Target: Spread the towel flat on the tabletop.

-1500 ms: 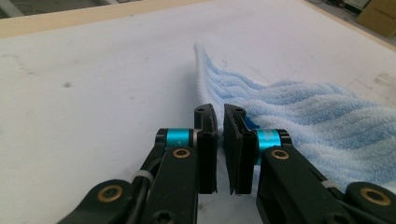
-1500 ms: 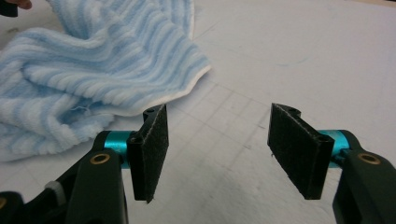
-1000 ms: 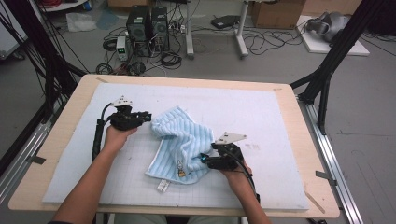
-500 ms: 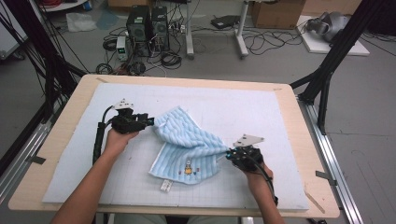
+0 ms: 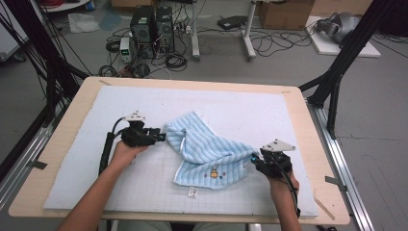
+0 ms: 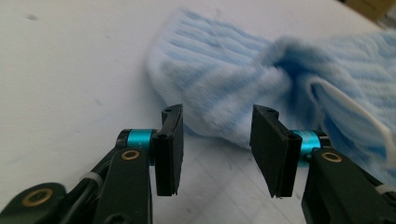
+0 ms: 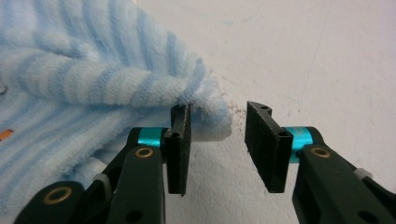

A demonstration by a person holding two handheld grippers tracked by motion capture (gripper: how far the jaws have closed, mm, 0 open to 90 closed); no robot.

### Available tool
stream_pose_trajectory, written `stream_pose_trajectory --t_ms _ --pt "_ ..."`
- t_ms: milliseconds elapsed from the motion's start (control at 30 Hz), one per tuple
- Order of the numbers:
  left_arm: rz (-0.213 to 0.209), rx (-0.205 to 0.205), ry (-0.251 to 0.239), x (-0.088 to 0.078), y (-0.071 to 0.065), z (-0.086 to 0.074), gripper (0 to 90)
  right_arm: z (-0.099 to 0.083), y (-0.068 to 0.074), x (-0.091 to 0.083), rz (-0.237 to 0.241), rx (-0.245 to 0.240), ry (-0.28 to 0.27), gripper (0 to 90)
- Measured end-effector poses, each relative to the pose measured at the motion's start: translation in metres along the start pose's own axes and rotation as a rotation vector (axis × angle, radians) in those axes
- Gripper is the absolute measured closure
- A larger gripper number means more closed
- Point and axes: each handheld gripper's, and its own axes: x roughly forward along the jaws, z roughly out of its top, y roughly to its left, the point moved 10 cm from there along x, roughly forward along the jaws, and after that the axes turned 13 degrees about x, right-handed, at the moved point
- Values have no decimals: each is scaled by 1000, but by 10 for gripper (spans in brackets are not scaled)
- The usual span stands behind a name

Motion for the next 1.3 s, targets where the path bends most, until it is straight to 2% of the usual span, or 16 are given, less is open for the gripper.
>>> stream_pose_trajectory --t_ms 100,200,267,333,367,433,500,567,633,733,867,1000,1167,1200,1233,1300 --pt "-13 36 16 9 -11 0 517 1 3 -1 18 3 -14 590" --pt "-4 28 19 20 -20 2 435 2 5 -1 38 3 -23 577" --pt "15 37 36 27 -23 1 399 3 7 -1 45 -2 -29 568" --pt "53 85 79 32 -25 -2 402 4 7 -1 55 1 -36 555" --pt "92 127 94 34 -25 -1 419 5 7 -1 57 3 -40 548" --pt "131 190 117 35 -26 0 497 5 7 -1 60 13 -45 522" --pt "114 206 115 35 -29 1 734 7 6 -2 56 28 -56 478" --pt "139 228 124 32 -26 3 786 10 5 -5 60 49 -79 451" --pt "151 206 101 24 -18 6 789 14 6 -10 75 75 -111 446" --pt "140 102 19 5 -1 12 785 17 11 -11 113 91 -126 445" --pt "154 21 -41 -18 20 13 773 16 25 -4 156 63 -105 445" --pt "194 -8 -64 -36 40 9 767 17 41 3 199 30 -88 445" --pt "246 -50 -40 -46 62 -5 759 20 64 11 275 14 -71 442" --pt "272 -66 -23 -46 67 -10 697 21 70 14 283 1 -69 439" --pt "292 -83 -24 -48 70 -11 577 23 77 17 294 -12 -64 438" --pt "306 -83 -48 -54 71 -11 502 27 86 19 304 -36 -62 438"
